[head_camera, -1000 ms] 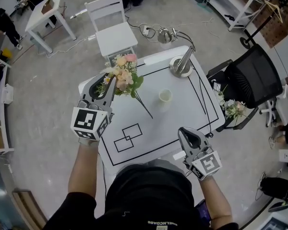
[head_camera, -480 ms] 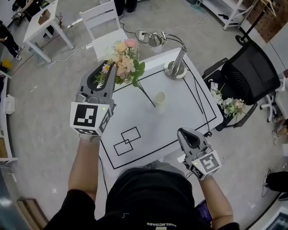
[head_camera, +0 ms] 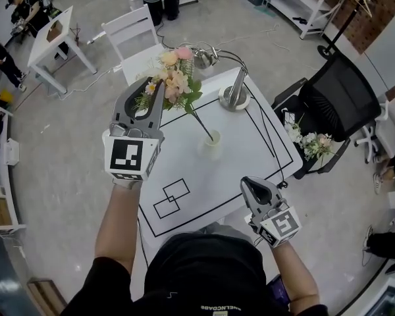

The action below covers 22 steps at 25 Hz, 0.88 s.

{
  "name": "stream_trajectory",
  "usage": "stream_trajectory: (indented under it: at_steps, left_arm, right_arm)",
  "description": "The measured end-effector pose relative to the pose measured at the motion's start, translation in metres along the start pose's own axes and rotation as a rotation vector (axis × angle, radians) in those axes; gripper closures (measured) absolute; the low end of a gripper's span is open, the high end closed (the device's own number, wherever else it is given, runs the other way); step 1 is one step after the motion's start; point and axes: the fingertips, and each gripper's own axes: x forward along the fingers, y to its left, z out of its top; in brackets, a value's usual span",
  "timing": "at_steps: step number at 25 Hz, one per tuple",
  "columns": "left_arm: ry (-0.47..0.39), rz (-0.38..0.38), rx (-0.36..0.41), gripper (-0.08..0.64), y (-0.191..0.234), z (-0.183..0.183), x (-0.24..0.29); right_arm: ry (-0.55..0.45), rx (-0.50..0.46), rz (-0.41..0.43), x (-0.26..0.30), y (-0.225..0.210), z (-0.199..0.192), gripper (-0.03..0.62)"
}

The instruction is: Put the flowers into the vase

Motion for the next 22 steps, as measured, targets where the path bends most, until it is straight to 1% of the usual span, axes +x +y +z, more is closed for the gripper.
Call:
stream_trajectory:
  at_steps: [5, 8, 14, 18, 20, 22]
  left_arm:
    - [0.006, -0.026, 0.052, 0.482, -0.021, -0.011, 0.009]
    - [0.015, -0.047, 0.050, 0.482, -0.031, -0.021, 0.009]
    - [0.047, -0.057, 0.084, 0.482, -0.047, -0.037, 0.005]
    - [0.052, -0.078, 0.069, 0.482, -0.064, -0.050, -0.003]
    - [0.068, -0.093, 0.100, 0.482, -0.075, -0.056, -0.007]
    - [0.078, -0.104, 0.102, 0.482, -0.081, -0.058, -0.009]
  right_arm:
    - [0.008, 0.001, 0.003, 0.002, -0.003, -0.003, 0.580]
    - [0.009, 0.009, -0.005, 0.001, -0.007, -0.006, 0.580]
    - [0.018, 0.016, -0.006, 0.001, -0.011, -0.008, 0.580]
    - [0.021, 0.015, 0.007, -0.002, -0.011, -0.015, 0.580]
    - [0.024, 0.018, 0.010, -0.006, -0.010, -0.018, 0.580]
    - [0.020, 0.014, 0.007, -0.005, -0.011, -0.017, 0.580]
